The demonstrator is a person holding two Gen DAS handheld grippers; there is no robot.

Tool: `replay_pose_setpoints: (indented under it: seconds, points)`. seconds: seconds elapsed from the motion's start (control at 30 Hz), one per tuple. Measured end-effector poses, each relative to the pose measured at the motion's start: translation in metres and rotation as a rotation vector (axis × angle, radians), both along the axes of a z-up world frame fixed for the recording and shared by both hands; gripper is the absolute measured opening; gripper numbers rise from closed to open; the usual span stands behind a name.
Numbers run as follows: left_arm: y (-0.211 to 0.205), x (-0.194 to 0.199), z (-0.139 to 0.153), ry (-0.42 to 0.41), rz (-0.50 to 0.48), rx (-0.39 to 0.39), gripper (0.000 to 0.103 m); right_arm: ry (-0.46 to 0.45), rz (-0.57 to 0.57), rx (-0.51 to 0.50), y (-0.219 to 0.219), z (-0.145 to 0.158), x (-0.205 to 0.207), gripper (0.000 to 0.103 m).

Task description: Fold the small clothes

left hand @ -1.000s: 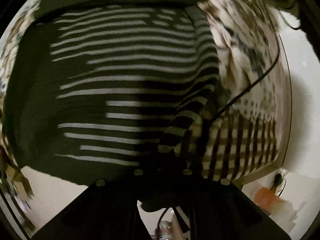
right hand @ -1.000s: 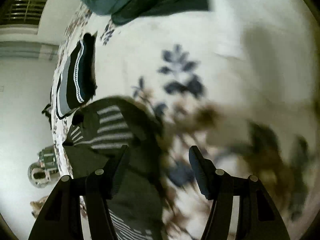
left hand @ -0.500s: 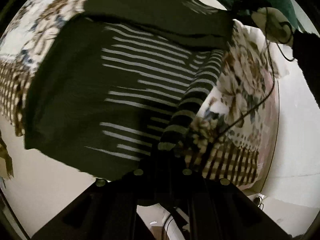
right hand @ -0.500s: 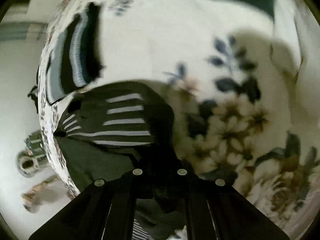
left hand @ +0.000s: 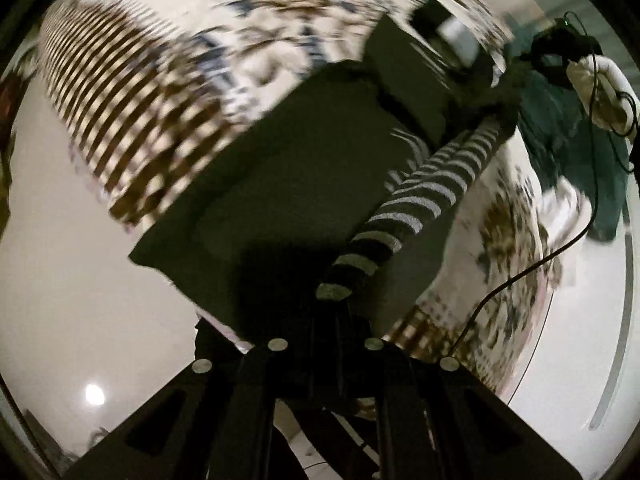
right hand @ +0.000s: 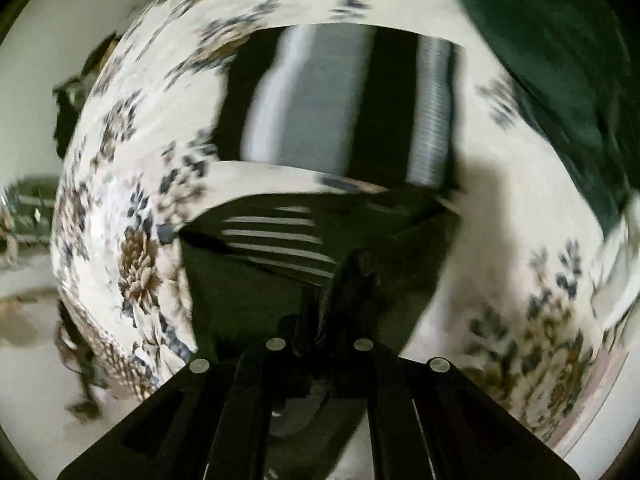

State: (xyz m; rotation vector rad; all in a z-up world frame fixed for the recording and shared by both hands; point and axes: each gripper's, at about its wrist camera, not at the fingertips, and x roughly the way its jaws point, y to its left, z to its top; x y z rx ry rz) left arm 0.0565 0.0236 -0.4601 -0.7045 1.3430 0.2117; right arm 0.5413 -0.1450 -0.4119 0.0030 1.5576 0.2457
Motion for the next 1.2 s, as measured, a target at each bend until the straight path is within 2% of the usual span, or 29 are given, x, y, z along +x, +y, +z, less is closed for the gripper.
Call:
replay_pose_setpoints:
  seconds: [0.13,0.27,0.47,0.53,0.63,0.67,0.7,0.77,0.83,0.9,1.03,1.13,1.2]
  points:
    - [0.036,-0.009,-0.024,0.016,0.054,-0.031,0.005,-0.016,0.062,-0.082,0.106,-0.024,0.008,0.005]
    - [0.070,-0.016,-0.046,0.038,0.101,-0.076,0.005,-0.016,0.088,-0.172,0.175,-0.063,0.008,0.005]
    - [0.109,-0.019,-0.073,0.077,0.103,-0.133,0.006,-0.008,0.096,-0.286,0.226,-0.113,0.013,0.005]
    - [0.118,-0.016,-0.088,0.099,0.074,-0.164,0.006,0.021,0.074,-0.299,0.233,-0.128,0.017,0.005]
    - [0.131,-0.017,-0.106,0.147,0.068,-0.213,0.010,0.113,0.006,-0.238,0.228,-0.144,0.025,0.011]
    - [0.138,-0.019,-0.109,0.165,0.066,-0.227,0.010,0.135,-0.013,-0.187,0.222,-0.143,0.025,0.023]
    - [0.146,-0.021,-0.112,0.182,0.063,-0.241,0.010,0.163,-0.025,-0.121,0.216,-0.141,0.024,0.045]
    - [0.166,-0.030,-0.112,0.198,0.064,-0.248,0.013,0.213,-0.058,0.018,0.197,-0.131,0.011,0.060]
    - [0.179,-0.034,-0.109,0.208,0.056,-0.234,0.021,0.213,-0.069,0.094,0.174,-0.115,-0.009,0.061]
    - [0.190,-0.034,-0.103,0.207,0.041,-0.212,0.037,0.202,-0.064,0.125,0.145,-0.098,-0.042,0.062]
    - [0.199,-0.014,-0.085,0.173,0.030,-0.180,0.039,0.193,-0.108,0.151,0.072,-0.084,-0.116,0.063]
    - [0.193,0.024,-0.065,0.116,0.008,-0.163,0.039,0.180,-0.169,0.140,0.023,-0.091,-0.164,0.063]
    - [0.181,0.062,-0.049,0.061,-0.020,-0.160,0.040,0.179,-0.241,0.177,-0.010,-0.099,-0.187,0.063]
